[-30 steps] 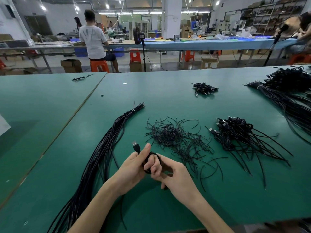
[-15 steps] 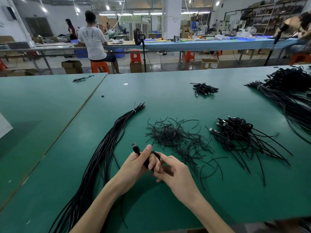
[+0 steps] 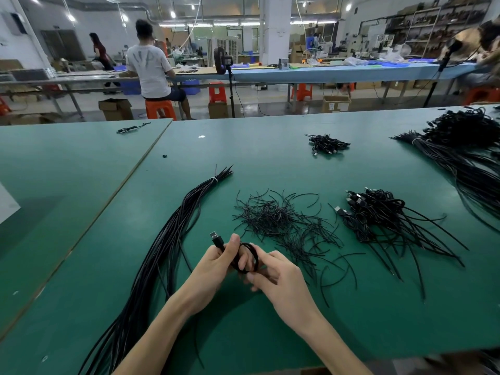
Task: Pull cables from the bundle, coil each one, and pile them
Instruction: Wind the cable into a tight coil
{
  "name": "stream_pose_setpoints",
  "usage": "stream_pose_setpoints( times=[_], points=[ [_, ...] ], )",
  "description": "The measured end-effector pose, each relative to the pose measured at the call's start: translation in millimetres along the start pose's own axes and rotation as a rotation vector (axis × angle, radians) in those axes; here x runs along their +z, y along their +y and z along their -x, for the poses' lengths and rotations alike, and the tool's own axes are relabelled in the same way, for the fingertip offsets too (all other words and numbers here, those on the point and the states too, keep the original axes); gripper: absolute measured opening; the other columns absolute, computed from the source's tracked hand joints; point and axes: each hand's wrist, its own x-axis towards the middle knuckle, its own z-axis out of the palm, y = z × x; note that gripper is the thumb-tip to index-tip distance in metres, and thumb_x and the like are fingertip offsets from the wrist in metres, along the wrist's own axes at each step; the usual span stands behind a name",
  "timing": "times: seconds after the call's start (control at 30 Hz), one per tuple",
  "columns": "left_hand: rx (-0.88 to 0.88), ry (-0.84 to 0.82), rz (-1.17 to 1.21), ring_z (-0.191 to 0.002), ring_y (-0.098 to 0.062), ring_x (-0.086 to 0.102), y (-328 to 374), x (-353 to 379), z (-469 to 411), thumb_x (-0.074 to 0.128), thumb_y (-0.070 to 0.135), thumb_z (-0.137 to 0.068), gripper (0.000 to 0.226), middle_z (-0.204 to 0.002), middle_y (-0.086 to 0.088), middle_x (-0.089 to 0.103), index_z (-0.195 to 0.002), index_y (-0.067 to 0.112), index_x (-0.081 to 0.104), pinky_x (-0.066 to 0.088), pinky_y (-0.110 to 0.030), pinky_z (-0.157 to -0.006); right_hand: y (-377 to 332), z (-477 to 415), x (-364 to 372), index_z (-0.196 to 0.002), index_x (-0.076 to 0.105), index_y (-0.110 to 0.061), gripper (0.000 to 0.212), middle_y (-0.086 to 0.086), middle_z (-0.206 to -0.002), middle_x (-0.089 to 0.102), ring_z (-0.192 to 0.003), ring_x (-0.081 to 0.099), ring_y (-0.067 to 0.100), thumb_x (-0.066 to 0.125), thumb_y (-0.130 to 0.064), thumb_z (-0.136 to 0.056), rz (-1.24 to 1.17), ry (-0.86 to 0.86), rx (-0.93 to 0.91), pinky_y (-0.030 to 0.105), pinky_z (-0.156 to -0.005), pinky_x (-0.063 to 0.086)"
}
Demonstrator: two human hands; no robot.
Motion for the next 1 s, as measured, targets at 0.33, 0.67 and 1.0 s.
stream_pose_setpoints(
  times=[0.33, 0.67, 1.0],
  points=[
    [0.050, -0.233, 0.079, -0.080, -0.031, 0.057, 2, -12, 0, 0.058, 0.026, -0.106, 0.032, -0.090, -0.019, 0.060, -0.098, -0.005, 0.060, 0.047, -0.039, -0.078, -5, 2, -4, -0.152, 0.048, -0.016, 0.053, 0.007, -0.107, 0.058, -0.089, 0.072, 0.023, 0.060, -0.005, -0.102, -0.013, -0.026, 0.022, 0.030, -0.085, 0.059],
    [0.041, 0.064, 0.055, -0.072, -0.025, 0.066, -11, -17, -2, 0.079, 0.015, -0.085, 0.017, -0.091, -0.024, 0.074, -0.094, 0.001, 0.078, 0.060, -0.036, -0.080, -6, 4, -1, -0.157, 0.038, -0.015, 0.053, -0.001, -0.103, 0.051, -0.084, 0.068, 0.020, 0.054, -0.013, -0.106, 0.123, -0.043, 0.020, 0.025, -0.077, 0.056],
    [-0.077, 0.055, 0.209, -0.072, -0.027, 0.068, -8, -16, -4, 0.083, 0.012, -0.082, 0.055, -0.088, -0.024, 0.063, -0.130, -0.001, 0.061, 0.059, -0.033, -0.075, -11, 5, 0, -0.159, 0.034, -0.016, 0.054, -0.003, -0.105, 0.051, -0.082, 0.064, 0.013, 0.051, -0.019, -0.108, 0.222, -0.083, -0.014, 0.023, -0.081, 0.054]
  ],
)
